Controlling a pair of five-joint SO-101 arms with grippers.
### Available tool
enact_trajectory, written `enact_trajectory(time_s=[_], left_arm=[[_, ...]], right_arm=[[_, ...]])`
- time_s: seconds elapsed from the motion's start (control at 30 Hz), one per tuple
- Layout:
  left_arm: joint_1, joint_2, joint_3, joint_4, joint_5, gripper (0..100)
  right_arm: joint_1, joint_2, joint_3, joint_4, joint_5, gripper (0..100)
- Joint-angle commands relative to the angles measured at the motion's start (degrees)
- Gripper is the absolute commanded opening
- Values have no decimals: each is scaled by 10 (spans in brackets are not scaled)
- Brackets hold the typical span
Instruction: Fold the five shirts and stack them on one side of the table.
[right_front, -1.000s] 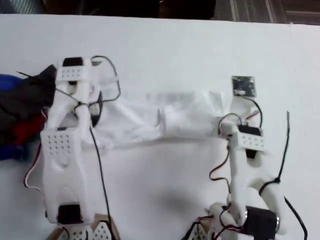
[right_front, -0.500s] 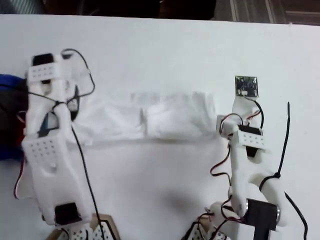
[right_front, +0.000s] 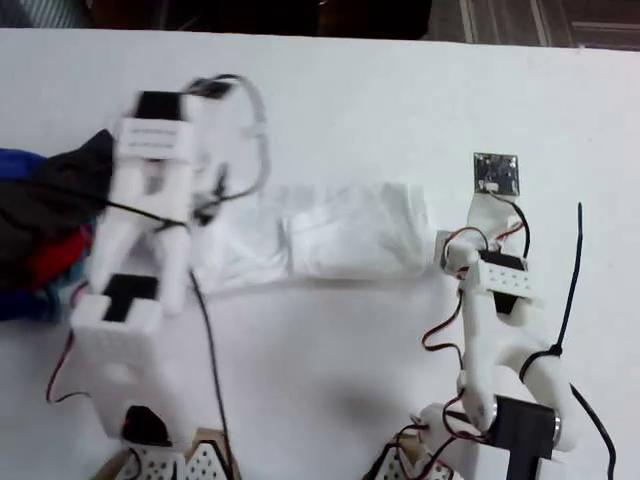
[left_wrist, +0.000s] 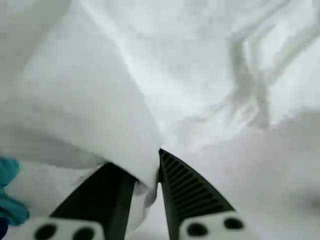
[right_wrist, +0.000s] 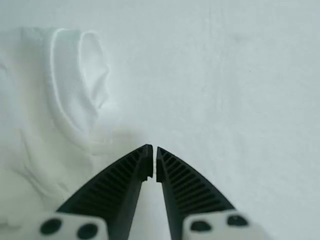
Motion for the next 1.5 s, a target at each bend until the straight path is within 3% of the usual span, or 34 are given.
enact_trajectory(time_s=[0.0, 0.23, 0.6, 0.9, 1.07, 1.13, 1.37, 1.47], left_arm=[[105, -48, -7, 1, 24, 26], [213, -47, -131, -52, 24, 26], [279, 28, -163, -185, 25, 25], [325, 205, -328, -171, 25, 37], [320, 258, -451, -98, 25, 234], [306, 260, -504, -68, 25, 261], [199, 260, -618, 7, 24, 233], [131, 256, -624, 10, 25, 78]], right_arm=[[34, -4, -18, -8, -10, 20], [117, -4, -22, 16, -138, 20], [121, -4, -23, 12, -142, 20], [118, -4, -23, 12, -142, 20], [115, -4, -32, 15, -142, 20], [109, -4, -34, 16, -142, 20], [102, 0, -36, 16, -142, 20], [95, 0, -36, 16, -142, 20]])
